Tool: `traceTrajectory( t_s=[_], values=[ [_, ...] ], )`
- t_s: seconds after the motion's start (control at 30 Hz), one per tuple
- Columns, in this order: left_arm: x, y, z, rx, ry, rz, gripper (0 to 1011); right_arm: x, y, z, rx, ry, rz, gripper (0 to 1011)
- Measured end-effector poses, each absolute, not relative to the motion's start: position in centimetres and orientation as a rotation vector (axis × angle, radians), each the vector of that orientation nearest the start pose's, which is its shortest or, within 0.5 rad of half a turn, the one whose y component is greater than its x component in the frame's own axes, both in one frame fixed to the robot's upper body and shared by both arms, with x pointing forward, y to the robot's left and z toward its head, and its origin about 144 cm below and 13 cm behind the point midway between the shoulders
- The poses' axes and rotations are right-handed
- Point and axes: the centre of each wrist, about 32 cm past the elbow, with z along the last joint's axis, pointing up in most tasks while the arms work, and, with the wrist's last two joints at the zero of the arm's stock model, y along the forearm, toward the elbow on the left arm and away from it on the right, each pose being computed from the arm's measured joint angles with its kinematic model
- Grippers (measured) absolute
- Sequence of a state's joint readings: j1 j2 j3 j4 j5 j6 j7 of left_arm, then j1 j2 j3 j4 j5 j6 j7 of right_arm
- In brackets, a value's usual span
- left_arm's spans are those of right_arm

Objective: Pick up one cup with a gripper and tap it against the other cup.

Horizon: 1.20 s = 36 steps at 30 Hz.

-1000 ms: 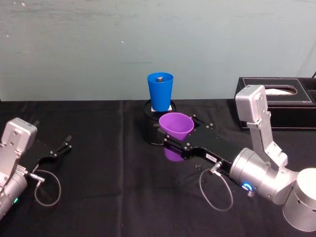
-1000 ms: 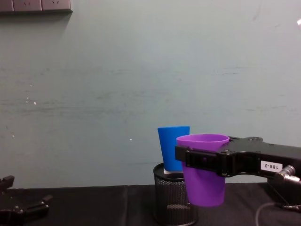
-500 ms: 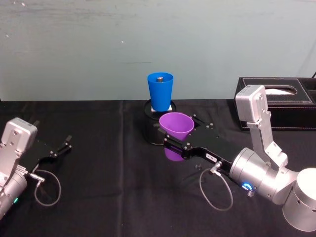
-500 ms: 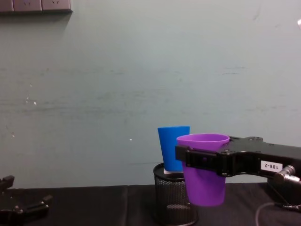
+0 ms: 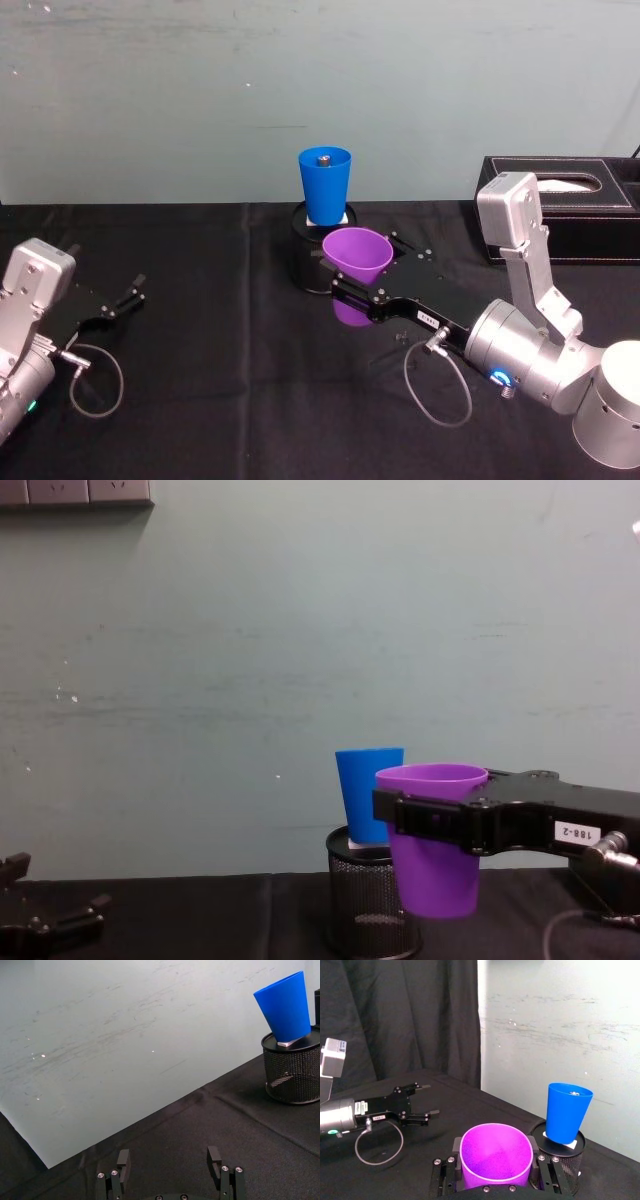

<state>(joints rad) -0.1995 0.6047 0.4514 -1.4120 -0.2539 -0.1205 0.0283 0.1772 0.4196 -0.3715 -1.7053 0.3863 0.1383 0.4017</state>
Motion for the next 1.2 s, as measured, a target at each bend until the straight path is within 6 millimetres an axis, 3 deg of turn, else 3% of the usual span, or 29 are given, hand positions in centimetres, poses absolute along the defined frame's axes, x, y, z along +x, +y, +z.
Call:
traceTrajectory(
  t_s=[1.2],
  values=[
    [48.86,30.97,113.98,0.304,-0.285,1.248,1000,48.08,-22.33,121.56,-0.051,-0.052,-0.781,734]
  ],
)
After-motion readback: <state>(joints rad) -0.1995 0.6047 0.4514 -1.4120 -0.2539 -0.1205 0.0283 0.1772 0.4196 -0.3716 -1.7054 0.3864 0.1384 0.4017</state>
